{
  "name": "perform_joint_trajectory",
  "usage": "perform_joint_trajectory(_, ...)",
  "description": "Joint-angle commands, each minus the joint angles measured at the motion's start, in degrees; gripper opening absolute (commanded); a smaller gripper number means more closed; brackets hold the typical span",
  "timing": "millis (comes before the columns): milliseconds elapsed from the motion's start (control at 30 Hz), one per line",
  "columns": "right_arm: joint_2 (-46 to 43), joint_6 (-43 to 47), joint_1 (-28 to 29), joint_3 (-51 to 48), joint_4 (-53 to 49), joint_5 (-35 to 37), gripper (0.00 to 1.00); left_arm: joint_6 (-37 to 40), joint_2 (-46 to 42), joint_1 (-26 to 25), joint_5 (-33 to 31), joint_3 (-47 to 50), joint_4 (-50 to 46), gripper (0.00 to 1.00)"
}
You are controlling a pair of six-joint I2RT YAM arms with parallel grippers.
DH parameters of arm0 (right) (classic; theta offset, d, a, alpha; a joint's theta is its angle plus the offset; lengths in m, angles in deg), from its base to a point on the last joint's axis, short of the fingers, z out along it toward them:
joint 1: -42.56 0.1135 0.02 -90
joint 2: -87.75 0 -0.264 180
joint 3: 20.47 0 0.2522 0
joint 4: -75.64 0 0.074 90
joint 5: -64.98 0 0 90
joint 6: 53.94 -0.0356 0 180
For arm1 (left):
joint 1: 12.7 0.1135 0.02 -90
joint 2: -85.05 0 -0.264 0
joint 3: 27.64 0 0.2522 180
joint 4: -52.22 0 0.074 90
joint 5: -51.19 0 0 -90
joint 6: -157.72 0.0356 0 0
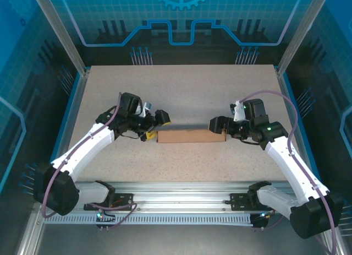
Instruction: Fold the paper box
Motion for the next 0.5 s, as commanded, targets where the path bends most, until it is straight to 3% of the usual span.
perform_joint_trajectory(0, 1.23, -1.79, 0.33, -0.1, 0.65, -4.95, 1.0, -0.99, 3.06, 0.58, 7.83, -2.69, 0.81, 0.99)
perform_joint_trajectory(467, 5.38, -2.29, -1.6, -0.22, 3.9, -4.24, 1.0, 2.01, 10.32, 2.16, 9.13, -8.4, -1.3, 0.99)
